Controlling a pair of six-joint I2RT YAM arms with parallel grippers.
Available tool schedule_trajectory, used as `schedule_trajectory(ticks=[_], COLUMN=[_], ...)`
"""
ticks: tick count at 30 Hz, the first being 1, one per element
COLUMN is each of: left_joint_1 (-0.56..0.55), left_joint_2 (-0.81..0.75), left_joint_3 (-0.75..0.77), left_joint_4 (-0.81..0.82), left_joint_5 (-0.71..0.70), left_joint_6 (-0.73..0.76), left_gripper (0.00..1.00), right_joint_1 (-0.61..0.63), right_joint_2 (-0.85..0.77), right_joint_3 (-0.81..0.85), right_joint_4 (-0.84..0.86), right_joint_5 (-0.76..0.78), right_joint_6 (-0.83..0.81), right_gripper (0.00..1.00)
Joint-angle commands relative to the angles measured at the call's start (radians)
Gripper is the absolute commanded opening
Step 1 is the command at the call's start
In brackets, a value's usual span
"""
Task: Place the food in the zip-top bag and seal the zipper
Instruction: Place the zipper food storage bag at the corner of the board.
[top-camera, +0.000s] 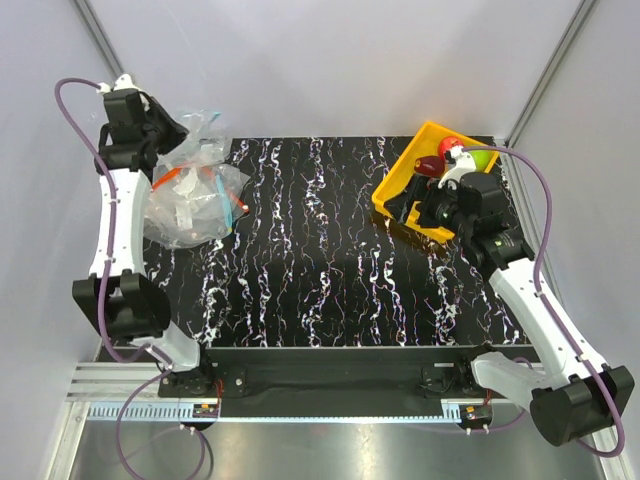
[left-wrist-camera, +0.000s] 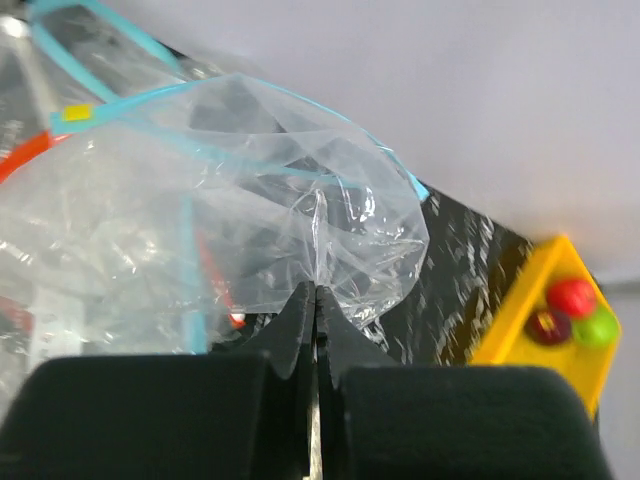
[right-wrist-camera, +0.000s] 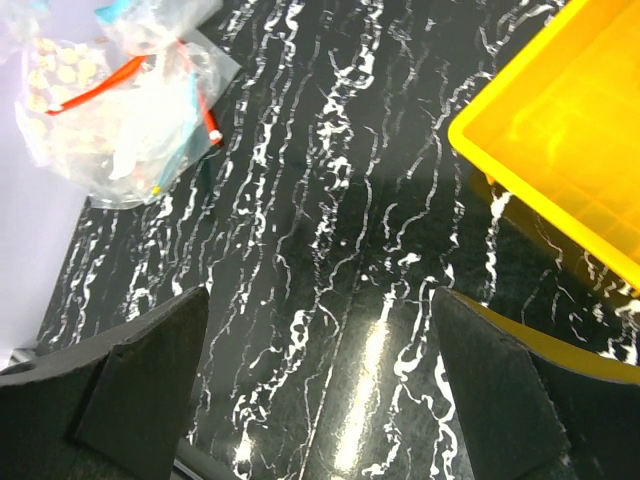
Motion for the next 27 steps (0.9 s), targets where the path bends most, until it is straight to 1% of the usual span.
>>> schedule_trajectory(ticks=[1,2,4,5,6,7,8,9,10,11,12,13,14,15,18,21,22,23,24,25,27], left_joint_1=[0.026,0.032,0.052,0.061,0.075,0.078,0.076,0.063,0.057,0.055,0.055,0.055,0.055,0.055,0.055,0.049,0.047,0.044,0.044,0.043,0.043], left_joint_2=[0.077,0.102,0.180,0.201,0.252,0.278,0.304,0.316,0.306,0.283,0.216,0.179,0.139,0.070,-0.030,-0.104,-0.127,-0.153,-0.203,-0.225,-0.251], left_joint_3=[0.142,0.175,0.247,0.255,0.278,0.316,0.397,0.413,0.405,0.335,0.283,0.211,0.095,0.036,-0.107,-0.177,-0.201,-0.224,-0.275,-0.294,-0.323], left_joint_4=[0.087,0.089,0.088,0.114,0.099,0.066,-0.013,-0.046,-0.071,-0.100,-0.093,-0.048,-0.030,-0.017,-0.023,-0.100,-0.123,-0.147,-0.154,-0.157,-0.154], left_joint_5=[-0.133,-0.194,-0.251,-0.253,-0.264,-0.265,-0.264,-0.285,-0.325,-0.371,-0.379,-0.371,-0.371,-0.386,-0.411,-0.411,-0.425,-0.475,-0.504,-0.520,-0.535], left_joint_6=[-0.034,-0.028,-0.008,-0.005,-0.013,-0.007,0.010,0.036,0.030,0.010,-0.032,-0.042,-0.050,-0.065,-0.109,-0.131,-0.137,-0.137,-0.158,-0.156,-0.121], left_gripper=[0.00,0.00,0.00,0.06,0.56,0.99,0.99,0.99,0.99,0.99,0.99,0.99,0.99,0.99,0.99,0.99,0.99,0.99,0.99,0.99,0.99], right_joint_1=[-0.002,-0.004,-0.004,-0.005,-0.002,-0.004,-0.004,-0.004,-0.002,-0.004,-0.002,-0.002,-0.004,-0.002,-0.002,-0.004,-0.004,-0.004,-0.004,-0.002,-0.004], right_joint_2=[0.005,0.006,0.011,0.015,0.018,0.023,0.028,0.034,0.040,0.043,0.051,0.055,0.057,0.057,0.055,0.061,0.061,0.061,0.064,0.063,0.066], right_joint_3=[0.059,0.059,0.067,0.070,0.073,0.076,0.079,0.085,0.087,0.088,0.090,0.088,0.085,0.073,0.045,0.038,0.038,0.038,0.033,0.031,0.025], right_joint_4=[0.033,0.044,0.047,0.044,0.041,0.039,0.030,0.029,0.024,0.024,0.024,0.027,0.030,0.036,0.064,0.069,0.066,0.065,0.064,0.064,0.067], right_joint_5=[-0.043,-0.057,-0.071,-0.072,-0.078,-0.083,-0.080,-0.080,-0.083,-0.088,-0.092,-0.101,-0.106,-0.108,-0.120,-0.129,-0.126,-0.124,-0.121,-0.123,-0.129], right_joint_6=[-0.013,-0.013,-0.019,-0.024,-0.027,-0.033,-0.036,-0.041,-0.041,-0.042,-0.042,-0.039,-0.032,-0.029,-0.015,-0.010,-0.012,-0.012,-0.010,-0.012,-0.012], right_gripper=[1.00,1.00,1.00,1.00,1.00,1.00,1.00,1.00,1.00,1.00,1.00,1.00,1.00,1.00,1.00,1.00,1.00,1.00,1.00,1.00,1.00])
